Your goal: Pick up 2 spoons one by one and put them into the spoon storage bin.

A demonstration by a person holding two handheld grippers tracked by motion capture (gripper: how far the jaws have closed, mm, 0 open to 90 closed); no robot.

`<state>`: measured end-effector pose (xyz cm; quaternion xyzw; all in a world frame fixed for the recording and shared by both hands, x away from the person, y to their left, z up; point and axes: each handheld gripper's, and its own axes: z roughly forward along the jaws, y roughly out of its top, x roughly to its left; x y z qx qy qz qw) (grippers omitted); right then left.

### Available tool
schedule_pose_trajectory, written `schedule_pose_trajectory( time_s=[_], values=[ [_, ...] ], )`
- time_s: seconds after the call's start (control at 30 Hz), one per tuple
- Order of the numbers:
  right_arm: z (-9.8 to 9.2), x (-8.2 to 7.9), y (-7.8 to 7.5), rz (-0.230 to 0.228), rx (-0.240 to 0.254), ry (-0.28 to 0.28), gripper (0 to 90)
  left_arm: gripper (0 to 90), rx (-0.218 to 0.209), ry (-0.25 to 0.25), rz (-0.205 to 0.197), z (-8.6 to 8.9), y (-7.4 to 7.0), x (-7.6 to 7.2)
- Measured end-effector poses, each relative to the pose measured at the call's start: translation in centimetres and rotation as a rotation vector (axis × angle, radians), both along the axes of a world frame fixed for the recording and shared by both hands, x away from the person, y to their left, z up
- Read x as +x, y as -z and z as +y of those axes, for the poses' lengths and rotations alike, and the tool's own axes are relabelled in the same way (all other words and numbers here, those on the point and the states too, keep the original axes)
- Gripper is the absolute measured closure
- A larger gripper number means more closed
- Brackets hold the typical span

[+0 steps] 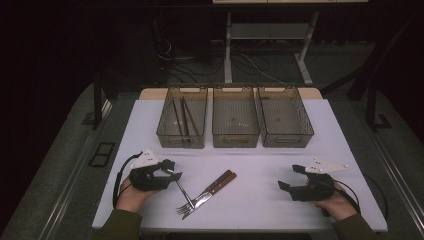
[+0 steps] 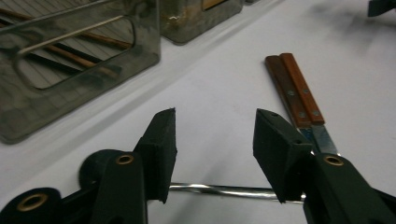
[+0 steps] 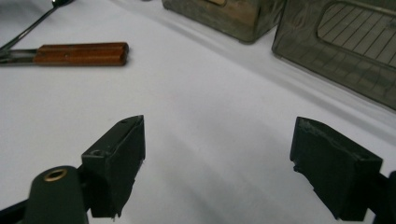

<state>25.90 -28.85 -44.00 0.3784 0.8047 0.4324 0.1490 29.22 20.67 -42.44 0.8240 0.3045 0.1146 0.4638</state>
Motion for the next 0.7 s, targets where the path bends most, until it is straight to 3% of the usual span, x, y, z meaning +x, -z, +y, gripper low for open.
schedule_pose_trajectory(
  time_s=[0.23,0.37,0.53,0.7],
  values=[
    [0.1,0.0,0.1,-0.002,-0.014,-0.001,18.1,45.8,0.006,-0.071,-0.012,1.2,0.0,1.5],
    [0.2,0.0,0.1,-0.011,-0.02,-0.002,18.1,44.5,0.038,-0.099,-0.006,1.5,0.4,2.5],
    [0.3,0.0,0.1,-0.013,-0.037,-0.001,18.1,43.7,0.074,-0.149,0.016,2.2,1.0,3.5],
    [0.2,0.0,0.2,-0.018,-0.049,0.0,18.2,44.7,0.049,-0.145,0.06,3.0,1.6,4.0]
  ],
)
